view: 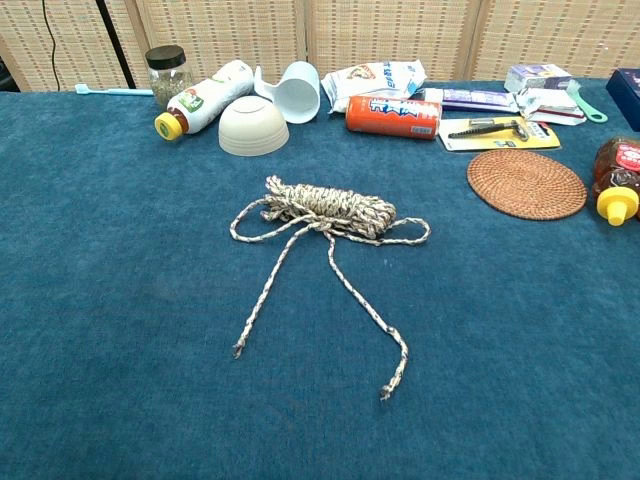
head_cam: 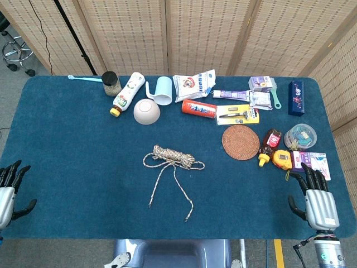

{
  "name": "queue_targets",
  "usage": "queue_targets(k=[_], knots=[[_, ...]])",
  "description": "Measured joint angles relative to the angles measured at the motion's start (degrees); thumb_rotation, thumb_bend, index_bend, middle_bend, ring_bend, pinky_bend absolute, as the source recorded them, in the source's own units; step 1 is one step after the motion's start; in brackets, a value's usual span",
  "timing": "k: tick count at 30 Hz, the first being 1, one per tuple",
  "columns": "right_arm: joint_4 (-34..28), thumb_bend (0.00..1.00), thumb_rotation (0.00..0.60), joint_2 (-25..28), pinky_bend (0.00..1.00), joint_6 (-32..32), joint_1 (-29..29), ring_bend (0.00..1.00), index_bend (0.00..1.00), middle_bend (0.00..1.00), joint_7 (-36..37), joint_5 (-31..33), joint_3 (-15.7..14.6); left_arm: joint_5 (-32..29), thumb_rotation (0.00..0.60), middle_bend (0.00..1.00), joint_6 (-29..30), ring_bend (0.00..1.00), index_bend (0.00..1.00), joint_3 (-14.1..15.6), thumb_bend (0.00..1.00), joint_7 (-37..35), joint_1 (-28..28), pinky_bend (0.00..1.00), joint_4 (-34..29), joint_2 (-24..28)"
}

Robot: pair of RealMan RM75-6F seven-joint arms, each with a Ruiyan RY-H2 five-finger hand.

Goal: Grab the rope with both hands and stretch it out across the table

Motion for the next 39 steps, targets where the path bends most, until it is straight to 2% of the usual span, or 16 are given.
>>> queue_targets(k=[32, 39], knots=[[-0.8, 0.45, 0.6, 0.6, 0.0, 1.0, -0.2, 0.02, 0.22, 0.03, 0.1, -1.9, -0.5, 1.5, 0.6, 0.0, 1.6, 0.0, 0.12, 0.1, 0.24, -1.9, 0.6, 0.0, 0.3, 0.8], [-0.8, 0.45, 0.6, 0.9, 0.0, 0.1, 0.7, 0.06, 0.22, 0.05, 0.9, -3.0, -0.4, 2.1, 0.6, 0.0, 1.6, 0.0, 0.12, 0.0, 0.24, -2.8, 0.3, 0.0, 0.2, 1.5]])
